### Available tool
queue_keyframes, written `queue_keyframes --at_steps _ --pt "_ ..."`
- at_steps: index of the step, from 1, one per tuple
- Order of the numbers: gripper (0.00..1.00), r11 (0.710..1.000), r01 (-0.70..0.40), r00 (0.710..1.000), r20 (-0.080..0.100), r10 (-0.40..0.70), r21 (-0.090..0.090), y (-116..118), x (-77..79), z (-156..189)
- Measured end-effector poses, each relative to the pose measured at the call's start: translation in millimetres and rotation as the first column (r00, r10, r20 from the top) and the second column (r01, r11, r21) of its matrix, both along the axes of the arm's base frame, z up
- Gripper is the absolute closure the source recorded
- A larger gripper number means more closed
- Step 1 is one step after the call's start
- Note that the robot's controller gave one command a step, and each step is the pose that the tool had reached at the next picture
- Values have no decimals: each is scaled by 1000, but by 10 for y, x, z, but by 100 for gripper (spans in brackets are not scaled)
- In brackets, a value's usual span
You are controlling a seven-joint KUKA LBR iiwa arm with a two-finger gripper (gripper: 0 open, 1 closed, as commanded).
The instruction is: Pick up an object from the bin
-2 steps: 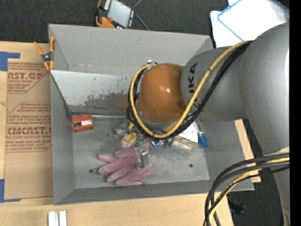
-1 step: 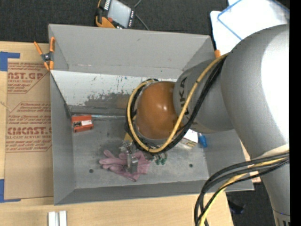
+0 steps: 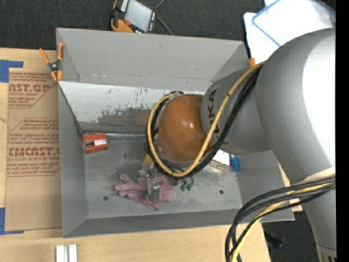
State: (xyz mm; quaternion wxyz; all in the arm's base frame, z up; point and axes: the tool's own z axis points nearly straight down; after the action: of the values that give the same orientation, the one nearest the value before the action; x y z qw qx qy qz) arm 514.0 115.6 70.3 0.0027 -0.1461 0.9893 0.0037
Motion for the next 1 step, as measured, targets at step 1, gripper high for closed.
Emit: queue_keyframes --at_steps 1 --pt "100 1000 12 1000 -4 -12 -1 16 12 818"
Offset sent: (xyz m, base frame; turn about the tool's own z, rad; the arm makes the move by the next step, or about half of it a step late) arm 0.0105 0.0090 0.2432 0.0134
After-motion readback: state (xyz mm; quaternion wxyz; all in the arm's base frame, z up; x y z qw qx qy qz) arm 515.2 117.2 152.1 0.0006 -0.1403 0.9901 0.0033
